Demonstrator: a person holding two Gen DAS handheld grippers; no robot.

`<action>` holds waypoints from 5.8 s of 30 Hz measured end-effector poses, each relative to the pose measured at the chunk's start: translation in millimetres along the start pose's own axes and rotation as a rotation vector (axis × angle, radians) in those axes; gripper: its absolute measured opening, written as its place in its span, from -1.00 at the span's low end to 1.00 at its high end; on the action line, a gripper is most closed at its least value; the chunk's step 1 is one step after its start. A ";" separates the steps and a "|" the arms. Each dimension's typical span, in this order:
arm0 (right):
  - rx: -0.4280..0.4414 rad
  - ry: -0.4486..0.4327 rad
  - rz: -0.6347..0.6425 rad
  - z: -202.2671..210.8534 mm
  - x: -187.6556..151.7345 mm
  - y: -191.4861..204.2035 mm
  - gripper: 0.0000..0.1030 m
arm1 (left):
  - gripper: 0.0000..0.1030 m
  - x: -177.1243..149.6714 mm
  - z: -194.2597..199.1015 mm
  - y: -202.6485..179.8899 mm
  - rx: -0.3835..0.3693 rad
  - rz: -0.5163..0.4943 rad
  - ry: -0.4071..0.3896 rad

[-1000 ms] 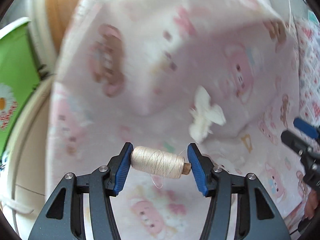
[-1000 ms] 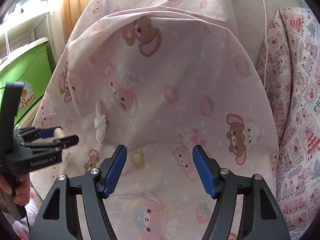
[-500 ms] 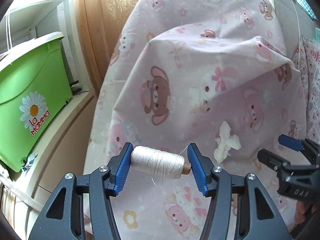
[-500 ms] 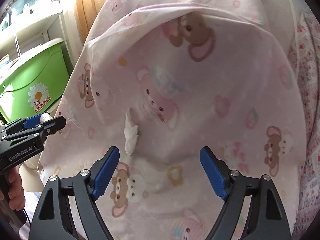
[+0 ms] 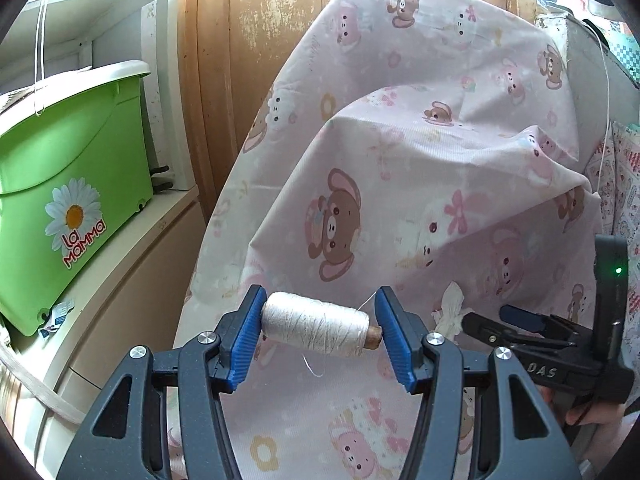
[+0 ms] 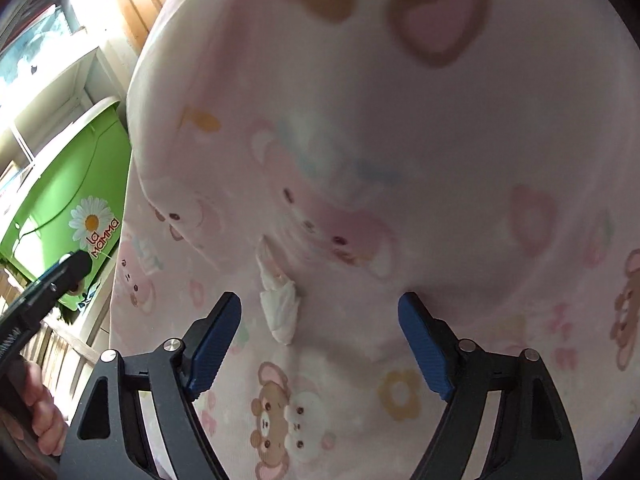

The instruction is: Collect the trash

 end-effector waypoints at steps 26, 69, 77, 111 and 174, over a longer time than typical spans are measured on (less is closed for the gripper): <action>0.046 -0.088 0.093 51.4 -4.1 25.3 -0.89 | 0.06 -10.7 11.1 -1.7 -0.017 0.005 -0.037; 0.068 -0.021 0.281 185.3 -96.1 93.1 -0.89 | 0.06 -108.8 102.0 -5.2 -0.086 -0.072 0.115; 0.095 0.119 0.306 168.2 -152.6 105.6 -0.89 | 0.06 -148.4 77.7 -12.5 -0.068 -0.084 0.246; -0.119 0.604 0.338 50.9 -274.4 70.1 -0.89 | 0.06 -295.1 -32.9 -25.3 0.015 -0.083 0.906; -0.277 -0.120 0.216 207.7 -167.6 71.3 0.51 | 0.97 -154.2 128.4 -3.5 0.020 -0.025 0.065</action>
Point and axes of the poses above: each gripper's, at about its wrist camera, not at the fingertips, and z roughly against the way its jaws point, y to its left, x to its top, the point moved 3 cm from there along -z, roughly the way its jaws point, and after that the axes turned 5 degrees about x, right-handed, at the moved point
